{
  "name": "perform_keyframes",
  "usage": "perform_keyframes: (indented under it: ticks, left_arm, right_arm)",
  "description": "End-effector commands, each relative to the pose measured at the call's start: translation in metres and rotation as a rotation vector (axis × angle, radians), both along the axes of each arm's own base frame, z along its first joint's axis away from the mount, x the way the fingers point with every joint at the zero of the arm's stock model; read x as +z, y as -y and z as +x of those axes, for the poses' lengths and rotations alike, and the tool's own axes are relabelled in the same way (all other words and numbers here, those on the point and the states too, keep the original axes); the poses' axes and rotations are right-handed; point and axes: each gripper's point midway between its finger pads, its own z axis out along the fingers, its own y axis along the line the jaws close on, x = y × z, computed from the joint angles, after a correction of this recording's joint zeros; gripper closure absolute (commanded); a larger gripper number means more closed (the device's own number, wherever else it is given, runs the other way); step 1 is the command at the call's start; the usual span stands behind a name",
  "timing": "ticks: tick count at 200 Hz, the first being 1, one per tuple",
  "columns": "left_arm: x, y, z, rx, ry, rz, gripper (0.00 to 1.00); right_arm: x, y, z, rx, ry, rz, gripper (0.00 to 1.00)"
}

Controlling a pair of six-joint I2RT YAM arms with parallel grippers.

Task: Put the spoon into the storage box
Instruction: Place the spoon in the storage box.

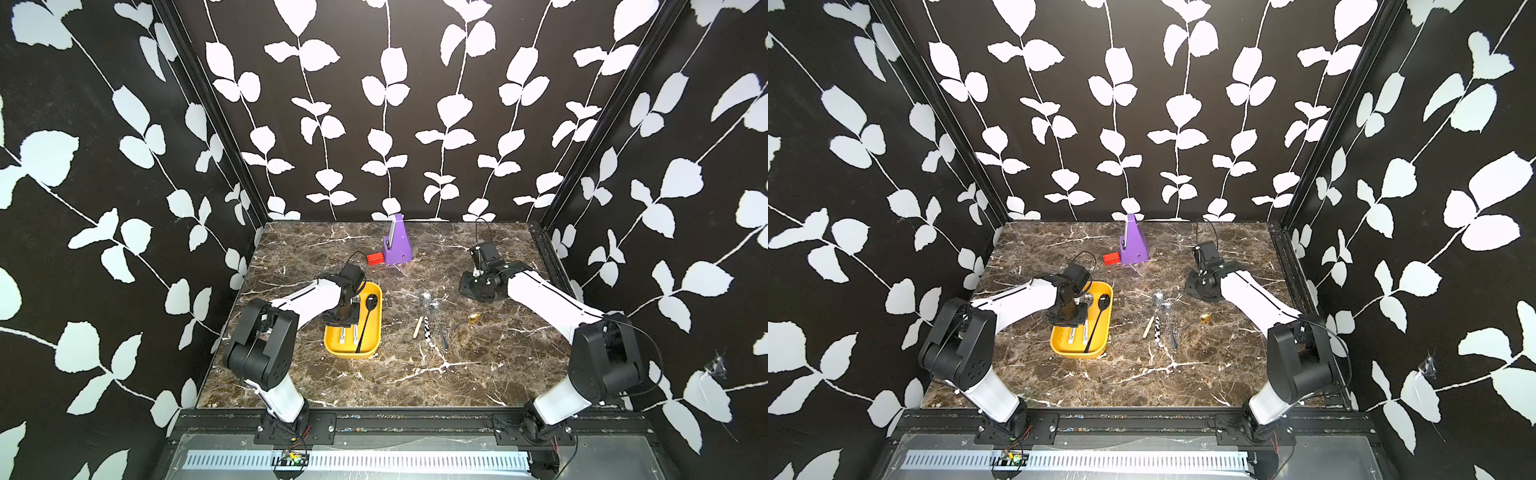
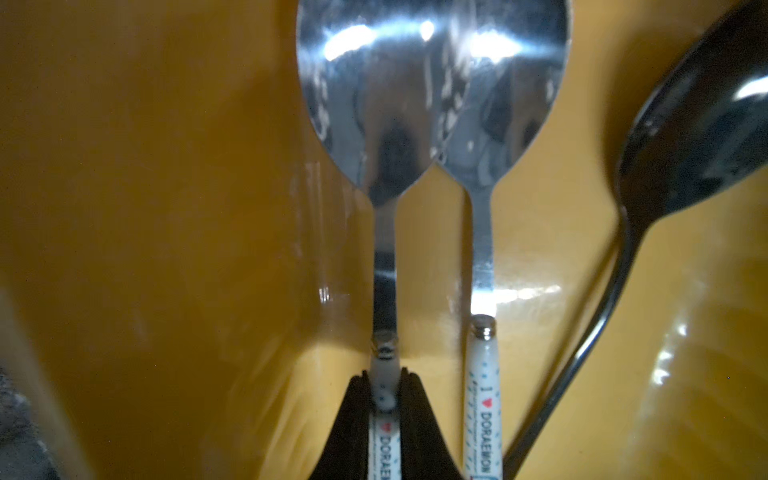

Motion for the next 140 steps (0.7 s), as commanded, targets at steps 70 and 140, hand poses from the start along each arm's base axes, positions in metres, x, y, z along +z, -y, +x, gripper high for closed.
perform_keyframes:
  ticks: [70, 140]
  left_arm:
    - [0.006, -0.004, -0.003, 0.007, 0.015, -0.01, 0.77]
    - [0.093, 0.009, 0.011, -0.031, 0.198, -0.127, 0.56]
  right_arm:
    - [0.003, 0.001, 0.003, 0.011, 0.002, -0.014, 0.66]
    - [0.002, -0.012, -0.007, 0.07, 0.002, -0.059, 0.64]
